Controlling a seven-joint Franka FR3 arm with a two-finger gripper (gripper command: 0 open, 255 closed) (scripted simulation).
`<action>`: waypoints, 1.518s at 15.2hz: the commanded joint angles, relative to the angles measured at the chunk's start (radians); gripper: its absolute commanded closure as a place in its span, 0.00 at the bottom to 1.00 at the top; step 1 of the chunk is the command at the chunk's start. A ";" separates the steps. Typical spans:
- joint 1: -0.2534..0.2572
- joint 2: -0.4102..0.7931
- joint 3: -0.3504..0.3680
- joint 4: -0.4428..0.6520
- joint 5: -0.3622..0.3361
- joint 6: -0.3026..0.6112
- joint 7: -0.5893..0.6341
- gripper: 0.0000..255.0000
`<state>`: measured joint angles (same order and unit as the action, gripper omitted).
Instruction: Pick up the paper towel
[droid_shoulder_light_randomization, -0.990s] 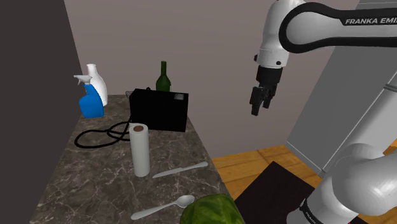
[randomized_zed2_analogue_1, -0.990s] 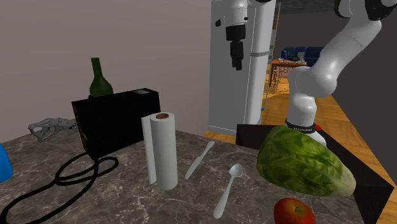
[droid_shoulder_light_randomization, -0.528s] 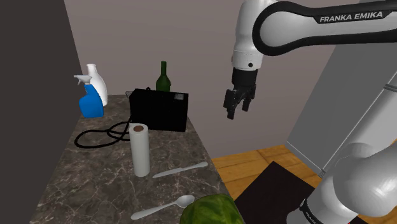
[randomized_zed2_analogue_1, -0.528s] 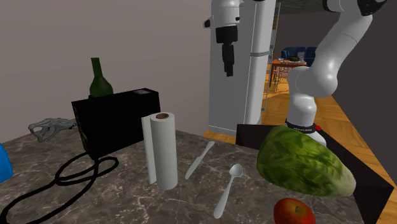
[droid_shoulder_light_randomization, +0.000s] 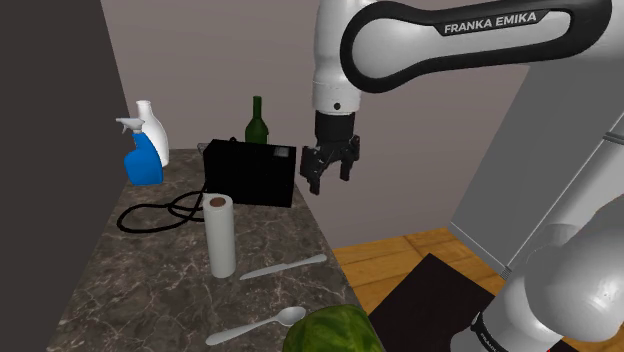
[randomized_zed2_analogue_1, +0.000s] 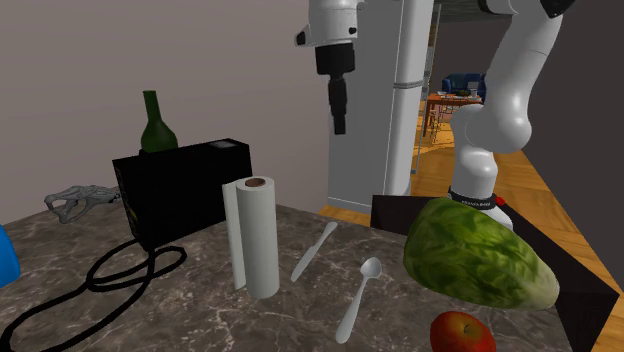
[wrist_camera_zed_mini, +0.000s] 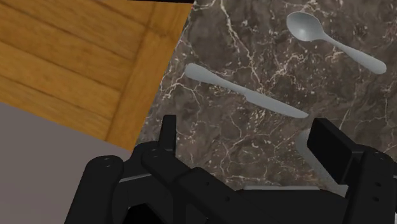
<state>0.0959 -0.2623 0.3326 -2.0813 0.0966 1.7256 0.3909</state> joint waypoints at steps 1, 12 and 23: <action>0.007 0.071 0.030 0.061 -0.015 0.009 0.053 0.00; 0.121 0.517 0.135 0.515 -0.191 -0.038 0.346 0.00; 0.209 0.722 0.129 0.697 -0.277 -0.035 0.432 0.00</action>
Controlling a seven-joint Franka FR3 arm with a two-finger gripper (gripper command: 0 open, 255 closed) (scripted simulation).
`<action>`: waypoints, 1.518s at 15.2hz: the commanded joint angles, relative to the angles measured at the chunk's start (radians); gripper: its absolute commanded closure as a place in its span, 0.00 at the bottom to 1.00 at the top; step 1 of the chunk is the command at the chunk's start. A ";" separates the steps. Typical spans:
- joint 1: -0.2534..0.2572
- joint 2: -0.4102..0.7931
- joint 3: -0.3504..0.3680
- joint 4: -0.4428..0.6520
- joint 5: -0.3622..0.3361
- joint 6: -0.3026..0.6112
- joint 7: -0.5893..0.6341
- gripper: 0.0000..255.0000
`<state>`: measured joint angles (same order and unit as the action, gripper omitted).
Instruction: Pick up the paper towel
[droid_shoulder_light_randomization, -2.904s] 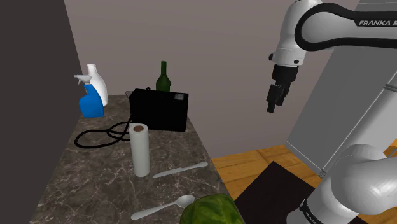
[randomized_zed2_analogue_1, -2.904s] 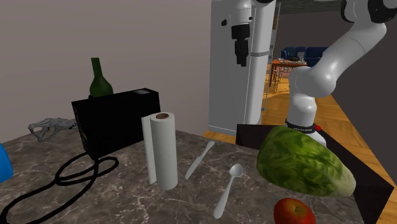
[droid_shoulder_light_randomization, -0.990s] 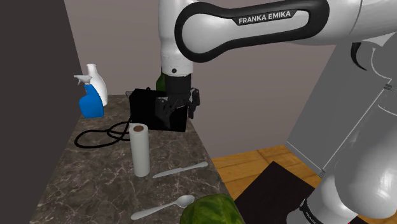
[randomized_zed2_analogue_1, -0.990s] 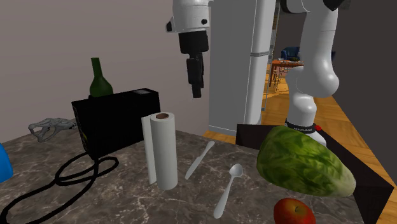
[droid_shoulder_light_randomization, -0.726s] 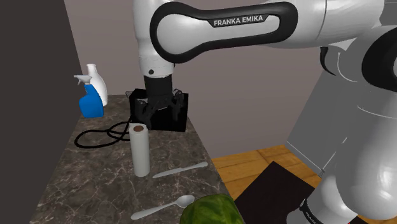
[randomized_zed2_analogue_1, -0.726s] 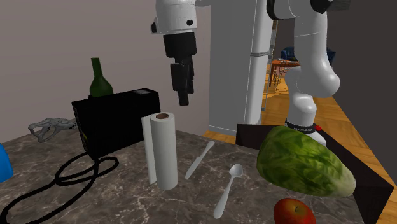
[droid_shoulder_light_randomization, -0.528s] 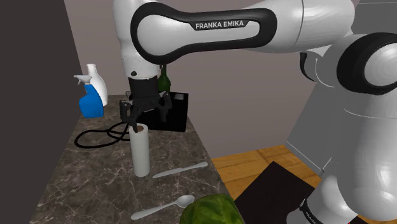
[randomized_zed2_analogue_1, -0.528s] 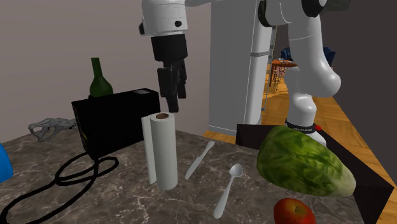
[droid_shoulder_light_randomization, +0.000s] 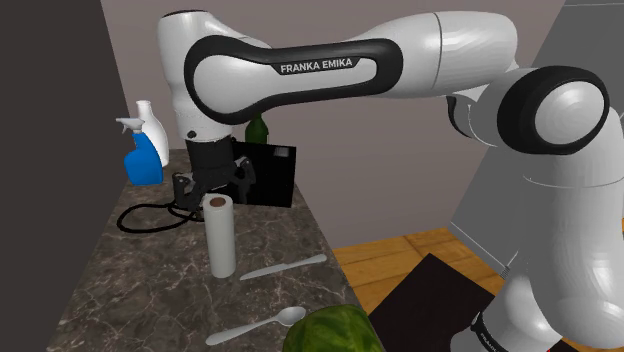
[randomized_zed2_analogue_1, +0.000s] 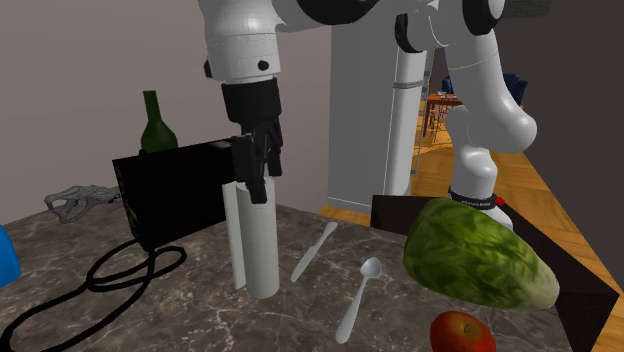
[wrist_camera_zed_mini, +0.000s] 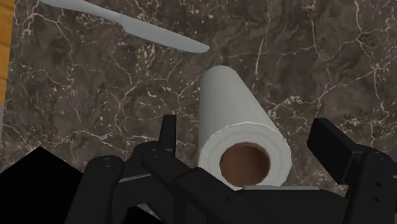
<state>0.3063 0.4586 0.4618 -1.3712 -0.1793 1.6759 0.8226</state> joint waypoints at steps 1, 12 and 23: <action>-0.003 0.002 -0.001 -0.033 -0.002 0.035 0.002 0.00; -0.004 -0.001 -0.001 -0.037 -0.001 0.036 0.002 1.00; 0.014 0.005 0.002 0.108 -0.001 -0.101 -0.003 1.00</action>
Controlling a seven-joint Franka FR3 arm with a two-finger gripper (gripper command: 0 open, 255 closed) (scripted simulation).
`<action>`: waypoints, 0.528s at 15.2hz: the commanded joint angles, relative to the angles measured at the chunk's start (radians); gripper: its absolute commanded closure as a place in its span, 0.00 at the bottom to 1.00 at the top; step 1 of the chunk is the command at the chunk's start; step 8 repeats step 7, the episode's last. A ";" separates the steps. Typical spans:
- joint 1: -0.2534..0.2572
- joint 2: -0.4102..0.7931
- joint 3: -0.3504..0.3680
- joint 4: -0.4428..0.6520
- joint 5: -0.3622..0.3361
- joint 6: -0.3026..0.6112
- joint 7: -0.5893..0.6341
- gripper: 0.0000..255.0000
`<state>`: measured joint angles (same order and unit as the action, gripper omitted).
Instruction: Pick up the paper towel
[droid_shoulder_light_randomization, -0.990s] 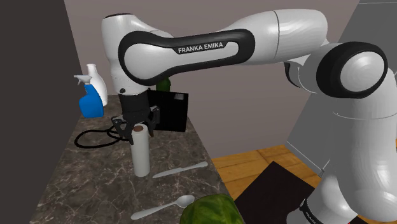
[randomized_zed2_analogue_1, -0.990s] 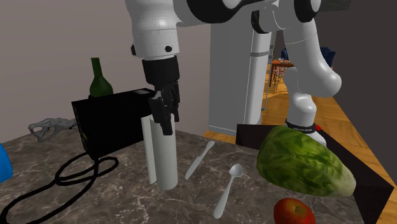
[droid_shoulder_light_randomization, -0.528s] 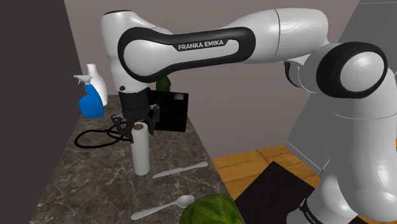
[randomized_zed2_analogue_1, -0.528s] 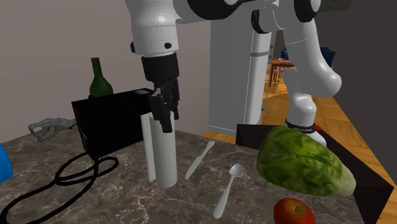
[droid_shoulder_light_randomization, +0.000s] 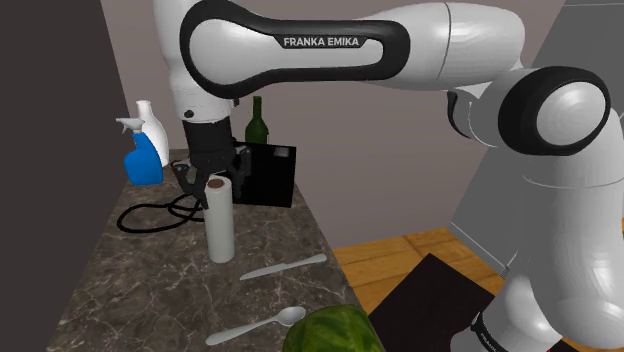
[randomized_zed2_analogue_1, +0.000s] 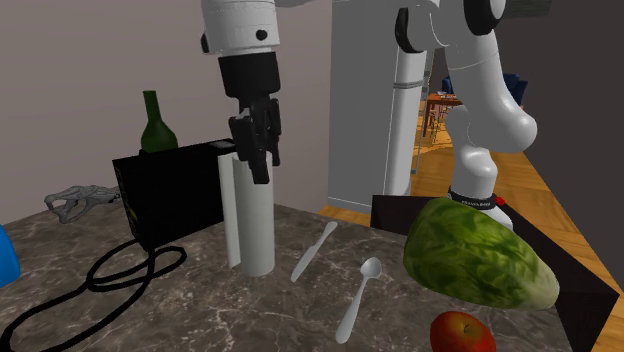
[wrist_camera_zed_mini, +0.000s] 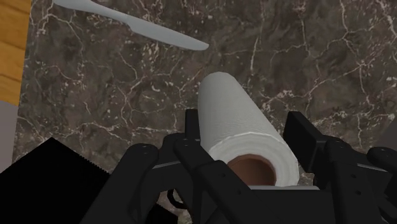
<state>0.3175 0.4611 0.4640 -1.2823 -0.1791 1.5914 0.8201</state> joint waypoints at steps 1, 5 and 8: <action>0.005 0.005 0.000 0.036 -0.001 -0.031 -0.001 1.00; 0.018 0.017 0.000 0.110 -0.006 -0.093 -0.002 1.00; 0.018 0.018 0.000 0.113 -0.006 -0.095 -0.002 1.00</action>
